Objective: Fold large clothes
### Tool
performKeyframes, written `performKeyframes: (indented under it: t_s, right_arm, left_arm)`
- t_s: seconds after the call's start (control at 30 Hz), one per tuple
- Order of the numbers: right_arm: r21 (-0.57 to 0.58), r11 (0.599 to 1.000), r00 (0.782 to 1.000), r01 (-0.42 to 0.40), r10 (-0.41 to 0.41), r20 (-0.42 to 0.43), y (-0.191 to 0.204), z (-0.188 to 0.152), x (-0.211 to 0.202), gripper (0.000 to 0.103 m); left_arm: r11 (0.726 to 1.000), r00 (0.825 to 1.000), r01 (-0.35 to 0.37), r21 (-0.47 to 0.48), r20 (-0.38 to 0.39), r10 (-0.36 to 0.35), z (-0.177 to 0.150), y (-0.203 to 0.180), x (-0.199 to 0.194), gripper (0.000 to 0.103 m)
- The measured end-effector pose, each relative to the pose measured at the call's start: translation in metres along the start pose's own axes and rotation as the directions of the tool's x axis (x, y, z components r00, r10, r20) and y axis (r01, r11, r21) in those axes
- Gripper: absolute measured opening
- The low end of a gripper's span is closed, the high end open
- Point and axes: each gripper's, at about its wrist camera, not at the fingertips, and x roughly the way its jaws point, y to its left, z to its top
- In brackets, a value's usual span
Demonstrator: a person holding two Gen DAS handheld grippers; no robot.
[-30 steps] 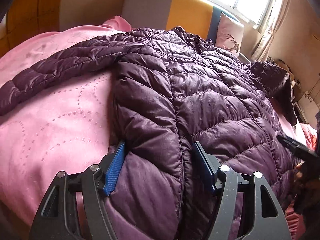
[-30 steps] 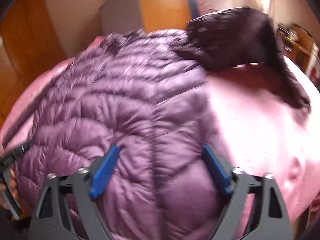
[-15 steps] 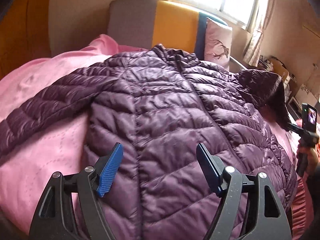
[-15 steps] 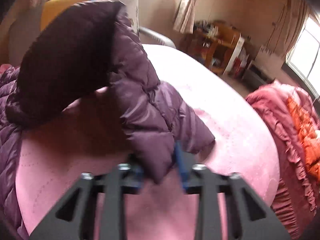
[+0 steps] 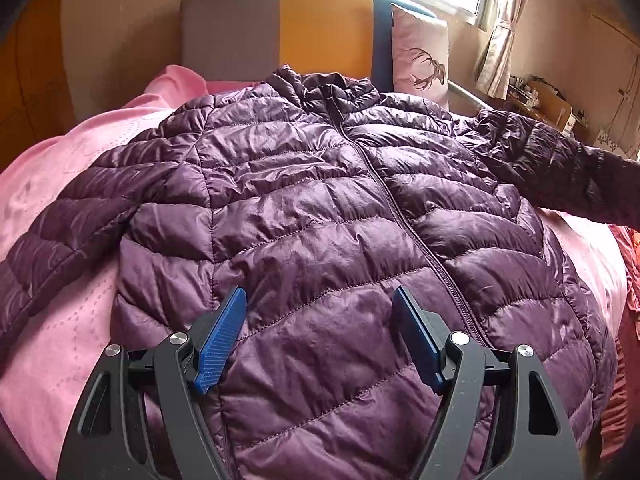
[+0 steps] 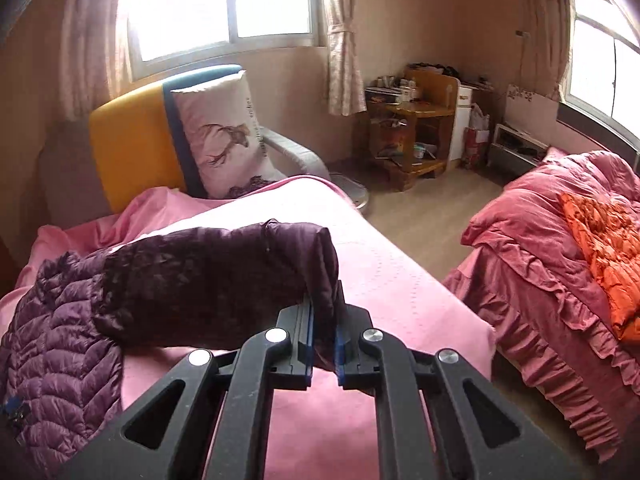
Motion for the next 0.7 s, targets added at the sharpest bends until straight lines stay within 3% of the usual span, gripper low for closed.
performKeyframes:
  t_s: [0.07, 0.17, 0.3, 0.33, 0.4, 0.43, 0.47, 0.5, 0.57, 0.63, 0.7]
  right_arm:
    - [0.06, 0.996, 0.996, 0.062, -0.058, -0.071, -0.024, 0.005, 0.03, 0.006]
    - [0.165, 0.977, 0.971, 0.135, -0.097, -0.22, -0.053, 0.003, 0.09, 0.006]
    - [0.111, 0.957, 0.915, 0.269, -0.218, -0.338, -0.058, -0.009, 0.142, 0.007]
    - [0.093, 0.95, 0.901, 0.297, -0.246, -0.358, -0.055, -0.013, 0.151, 0.012]
    - [0.054, 0.933, 0.882, 0.357, -0.317, -0.349, -0.049, -0.02, 0.155, 0.03]
    - [0.041, 0.926, 0.881, 0.376, -0.343, -0.325, -0.045, -0.02, 0.152, 0.05]
    - [0.042, 0.921, 0.885, 0.387, -0.359, -0.295, -0.042, -0.019, 0.144, 0.061]
    - [0.045, 0.918, 0.896, 0.394, -0.372, -0.243, -0.035, -0.015, 0.134, 0.062]
    - [0.033, 0.942, 0.936, 0.334, -0.327, -0.129, -0.006, -0.009, 0.111, 0.071]
    - [-0.003, 0.983, 0.98, 0.185, -0.185, -0.071, 0.037, -0.004, 0.095, 0.072]
    - [-0.073, 0.997, 0.998, 0.003, -0.008, -0.06, 0.094, -0.007, 0.088, 0.072]
  left_arm:
    - [1.0, 1.0, 0.005, -0.01, -0.022, -0.005, -0.001, 0.002, 0.005, 0.074]
    - [1.0, 0.999, 0.015, -0.014, -0.048, -0.015, -0.002, 0.004, 0.009, 0.074]
    - [0.999, 0.996, 0.033, 0.004, -0.08, -0.033, 0.0, 0.006, 0.012, 0.074]
    - [0.999, 0.996, 0.036, 0.014, -0.087, -0.035, 0.001, 0.007, 0.012, 0.074]
    - [0.999, 0.995, 0.043, 0.023, -0.094, -0.04, 0.004, 0.01, 0.011, 0.074]
    - [0.999, 0.995, 0.047, 0.024, -0.089, -0.045, 0.006, 0.013, 0.009, 0.074]
    - [0.999, 0.996, 0.049, 0.023, -0.078, -0.047, 0.008, 0.015, 0.007, 0.074]
    - [0.999, 0.997, 0.046, 0.02, -0.058, -0.045, 0.012, 0.019, 0.004, 0.074]
    - [0.999, 0.999, 0.039, 0.014, -0.016, -0.038, 0.02, 0.026, 0.001, 0.074]
    - [1.0, 1.0, 0.021, 0.002, 0.017, -0.021, 0.031, 0.031, 0.004, 0.074]
    - [1.0, 0.999, 0.011, -0.01, 0.037, -0.011, 0.041, 0.034, 0.01, 0.074]
